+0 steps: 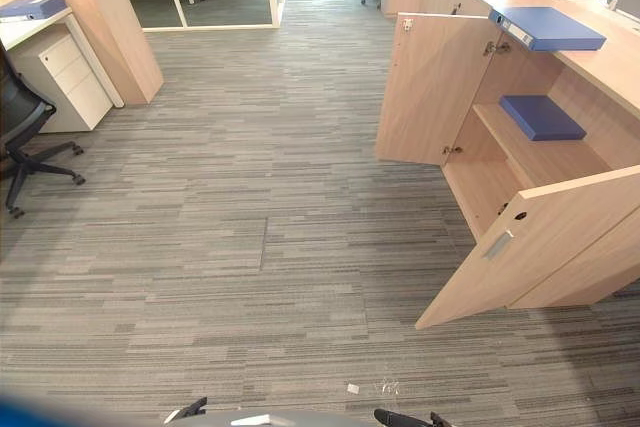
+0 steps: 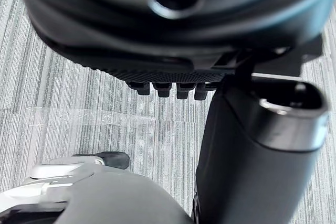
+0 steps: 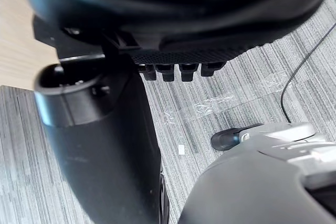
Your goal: Walk over to the cabinet, pick up the folder, carry it to the office cabinet, place the folder inside the office cabinet, then close the office cabinet door
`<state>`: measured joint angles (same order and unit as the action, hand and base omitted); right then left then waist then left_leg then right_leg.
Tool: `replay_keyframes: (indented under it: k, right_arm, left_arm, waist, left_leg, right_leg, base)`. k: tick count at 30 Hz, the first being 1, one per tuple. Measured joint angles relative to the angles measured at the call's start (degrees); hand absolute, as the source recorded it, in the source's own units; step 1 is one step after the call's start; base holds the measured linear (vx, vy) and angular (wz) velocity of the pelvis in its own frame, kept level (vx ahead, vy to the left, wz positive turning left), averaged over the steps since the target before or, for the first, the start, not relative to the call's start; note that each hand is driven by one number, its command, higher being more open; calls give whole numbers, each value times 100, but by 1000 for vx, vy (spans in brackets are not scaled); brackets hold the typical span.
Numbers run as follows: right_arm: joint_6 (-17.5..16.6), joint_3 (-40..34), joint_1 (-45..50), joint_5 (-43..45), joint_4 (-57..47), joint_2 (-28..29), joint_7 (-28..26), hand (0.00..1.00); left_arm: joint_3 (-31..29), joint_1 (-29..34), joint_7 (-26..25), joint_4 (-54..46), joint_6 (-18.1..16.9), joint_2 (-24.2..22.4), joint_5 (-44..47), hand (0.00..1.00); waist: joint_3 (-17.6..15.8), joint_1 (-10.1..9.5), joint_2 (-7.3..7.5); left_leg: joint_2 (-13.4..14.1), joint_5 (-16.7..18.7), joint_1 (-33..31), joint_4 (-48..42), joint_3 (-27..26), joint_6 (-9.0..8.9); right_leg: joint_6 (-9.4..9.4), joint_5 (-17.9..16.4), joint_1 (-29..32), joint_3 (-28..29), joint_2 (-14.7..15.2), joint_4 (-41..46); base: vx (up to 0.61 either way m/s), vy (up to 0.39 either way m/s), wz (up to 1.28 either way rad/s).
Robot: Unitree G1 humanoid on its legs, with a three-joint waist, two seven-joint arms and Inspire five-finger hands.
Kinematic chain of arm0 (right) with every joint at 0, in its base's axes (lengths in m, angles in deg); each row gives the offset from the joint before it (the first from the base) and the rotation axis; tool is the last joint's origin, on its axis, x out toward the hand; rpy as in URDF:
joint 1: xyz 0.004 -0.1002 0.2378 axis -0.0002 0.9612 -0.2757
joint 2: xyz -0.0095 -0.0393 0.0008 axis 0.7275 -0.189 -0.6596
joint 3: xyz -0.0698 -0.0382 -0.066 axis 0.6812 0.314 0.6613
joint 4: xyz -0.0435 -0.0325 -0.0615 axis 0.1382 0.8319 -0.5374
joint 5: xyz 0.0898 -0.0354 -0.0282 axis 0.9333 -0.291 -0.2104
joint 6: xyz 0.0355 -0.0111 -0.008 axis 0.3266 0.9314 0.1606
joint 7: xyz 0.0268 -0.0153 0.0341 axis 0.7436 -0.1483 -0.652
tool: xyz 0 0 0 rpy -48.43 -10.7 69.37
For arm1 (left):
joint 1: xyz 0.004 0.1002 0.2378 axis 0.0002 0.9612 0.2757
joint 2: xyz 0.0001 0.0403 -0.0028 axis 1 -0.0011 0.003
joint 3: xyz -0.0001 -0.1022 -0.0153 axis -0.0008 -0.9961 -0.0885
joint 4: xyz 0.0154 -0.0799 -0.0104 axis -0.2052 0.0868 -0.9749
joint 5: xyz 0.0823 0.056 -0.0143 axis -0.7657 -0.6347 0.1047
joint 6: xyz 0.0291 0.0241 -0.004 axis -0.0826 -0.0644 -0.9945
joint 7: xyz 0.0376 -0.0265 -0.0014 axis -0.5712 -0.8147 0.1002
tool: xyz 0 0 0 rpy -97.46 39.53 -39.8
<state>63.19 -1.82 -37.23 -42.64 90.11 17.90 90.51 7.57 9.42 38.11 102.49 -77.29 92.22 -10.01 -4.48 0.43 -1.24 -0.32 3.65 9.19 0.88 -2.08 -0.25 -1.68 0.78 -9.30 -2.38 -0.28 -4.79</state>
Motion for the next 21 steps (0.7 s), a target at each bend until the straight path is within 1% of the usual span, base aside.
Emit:
replay_keyframes:
  k: [5,7,9,10,11,12,13,14,15,16,17,18,20,21]
  right_arm:
    - [0,-5,-1,12,-2,1,8,100]
    - [0,-7,-2,21,-3,5,17,100]
    - [-1,-7,-30,36,-7,31,34,100]
    - [-11,-6,-59,123,-36,61,43,100]
    - [-13,1,-79,246,-96,70,60,100]
    - [-11,2,-66,269,-154,71,66,100]
    - [-29,15,-67,274,-204,95,101,100]
    - [-23,15,-50,274,-249,97,163,100]
    - [-23,18,-34,274,-262,79,194,100]
    - [-20,38,-27,275,-280,56,256,100]
    - [-26,42,-42,275,-298,62,275,100]
    - [-26,34,-68,278,-296,61,278,100]
    - [-26,5,-220,278,-280,56,283,100]
    - [-24,5,-244,278,-271,55,288,100]
  left_arm:
    - [-51,-17,-99,0,1,-25,-184,100]
    - [-117,-16,-134,0,1,-39,-188,100]
    - [-331,-16,-192,-16,1,-75,-188,100]
    - [-568,-11,-252,-96,4,-119,-184,100]
    - [-810,-31,-287,-267,5,-201,-175,100]
    - [-951,-47,-304,-338,3,-261,-178,100]
    - [-1184,-96,-322,-433,0,-299,-170,100]
    - [-1346,-140,-338,-670,-39,-389,-164,100]
    - [-1403,-136,-342,-784,-88,-447,-165,100]
    - [-1435,-58,-378,-997,-145,-527,-165,100]
    - [-1423,-43,-419,-1070,-192,-539,-165,100]
    - [-1405,-43,-431,-1083,-210,-542,-163,100]
    - [-1374,-60,-433,-1088,-246,-550,-120,100]
    - [-1369,-66,-439,-1083,-246,-549,-120,100]
  waist:
    - [-2,0,3]
    - [-19,-3,29]
    - [-51,-9,42]
    - [-155,-34,40]
    - [-281,-57,46]
    - [-296,-65,49]
    - [-404,-81,41]
    - [-463,-144,64]
    - [-508,-180,34]
    - [-514,-218,5]
    - [-486,-215,34]
    - [-482,-223,33]
    - [-489,-260,19]
    - [-491,-260,19]
  left_leg:
    - [9,1,-3,5,-15,-2]
    - [26,5,-13,11,-39,-8]
    - [73,77,-70,-95,-100,-103]
    - [152,310,-280,-525,-167,-156]
    - [310,669,-551,-1259,-215,-230]
    - [418,843,-733,-1702,-274,-295]
    - [608,970,-1296,-2977,-412,-358]
    - [806,718,-1851,-4287,-522,-112]
    - [905,573,-2090,-4820,-567,-4]
    - [1041,666,-2393,-5374,-647,-4]
    - [1106,765,-2591,-5370,-736,-31]
    - [1106,778,-2681,-5194,-767,-50]
    - [998,743,-2849,-3922,-830,-91]
    - [957,696,-2851,-3561,-827,-139]
  right_leg:
    - [1,0,10,10,-8,-2]
    - [4,-1,28,31,-24,-5]
    - [31,-18,55,68,-57,13]
    - [123,-123,110,71,-103,166]
    - [289,-267,182,20,-201,405]
    - [360,-368,250,-54,-247,528]
    - [457,-525,305,-130,-298,748]
    - [526,-672,256,-123,-338,944]
    - [578,-745,191,-85,-356,1026]
    - [625,-891,101,-37,-350,1162]
    - [605,-973,9,16,-287,1188]
    - [595,-1000,-15,73,-246,1189]
    - [511,-1113,-69,320,-28,1164]
    - [478,-1153,-102,376,37,1141]
  base:
    - [0,0,0]
    - [-7,-10,-6]
    - [2,-22,-14]
    - [0,-52,-22]
    - [-4,-65,-20]
    - [-42,-75,-6]
    - [-64,-103,2]
    - [-51,-103,-4]
    - [49,-112,-17]
    - [147,-83,-20]
    - [175,-66,-21]
    - [205,-11,-31]
    - [268,74,-47]
    - [351,146,-42]
